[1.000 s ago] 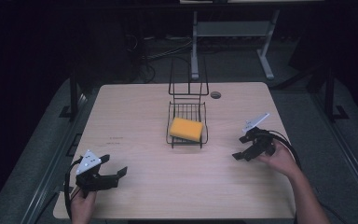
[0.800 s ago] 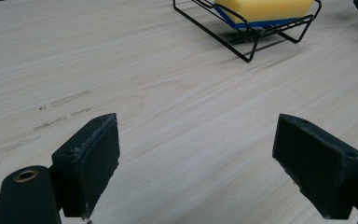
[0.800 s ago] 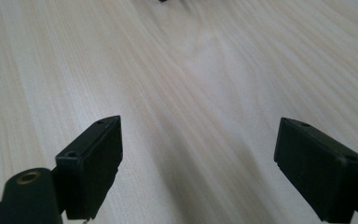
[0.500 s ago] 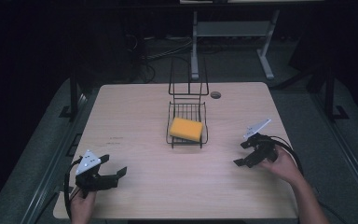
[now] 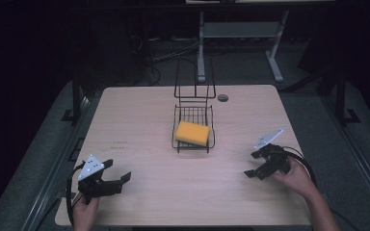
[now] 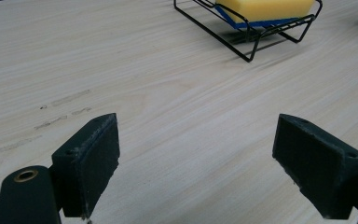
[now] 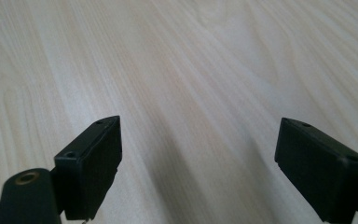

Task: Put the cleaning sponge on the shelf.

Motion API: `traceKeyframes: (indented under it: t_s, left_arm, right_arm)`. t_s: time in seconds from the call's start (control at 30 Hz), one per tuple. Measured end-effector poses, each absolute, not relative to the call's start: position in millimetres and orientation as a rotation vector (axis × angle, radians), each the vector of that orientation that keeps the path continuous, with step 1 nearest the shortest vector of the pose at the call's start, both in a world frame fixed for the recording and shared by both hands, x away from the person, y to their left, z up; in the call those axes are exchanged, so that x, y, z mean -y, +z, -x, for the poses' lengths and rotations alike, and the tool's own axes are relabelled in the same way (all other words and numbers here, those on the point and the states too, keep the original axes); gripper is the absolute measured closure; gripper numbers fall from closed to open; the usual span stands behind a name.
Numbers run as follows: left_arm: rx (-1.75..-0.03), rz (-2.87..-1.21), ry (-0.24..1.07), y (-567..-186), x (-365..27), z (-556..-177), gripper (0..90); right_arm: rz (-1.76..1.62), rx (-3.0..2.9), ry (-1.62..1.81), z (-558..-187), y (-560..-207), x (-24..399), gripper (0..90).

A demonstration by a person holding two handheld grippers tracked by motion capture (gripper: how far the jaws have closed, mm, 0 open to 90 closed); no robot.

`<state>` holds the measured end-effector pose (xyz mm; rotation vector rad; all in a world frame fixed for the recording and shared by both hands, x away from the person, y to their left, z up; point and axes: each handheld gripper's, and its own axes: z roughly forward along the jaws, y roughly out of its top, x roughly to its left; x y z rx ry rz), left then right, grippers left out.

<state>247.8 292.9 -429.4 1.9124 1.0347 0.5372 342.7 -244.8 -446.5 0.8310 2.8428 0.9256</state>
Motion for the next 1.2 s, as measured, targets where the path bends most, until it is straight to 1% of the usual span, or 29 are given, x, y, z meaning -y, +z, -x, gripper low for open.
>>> traceKeyframes:
  t_s: [0.73, 1.2]
  left_arm:
    - [-1.033, -1.913, 0.538, -429.8, -292.7, -247.8, 14.0]
    - [-1.034, -1.912, 0.531, -430.5, -290.9, -249.0, 14.0]
  right_arm:
    - [-0.840, -2.809, 0.936, -307.1, -450.9, 256.1, 14.4]
    - [-0.879, -2.729, 0.957, -282.2, -446.2, 252.2, 14.8]
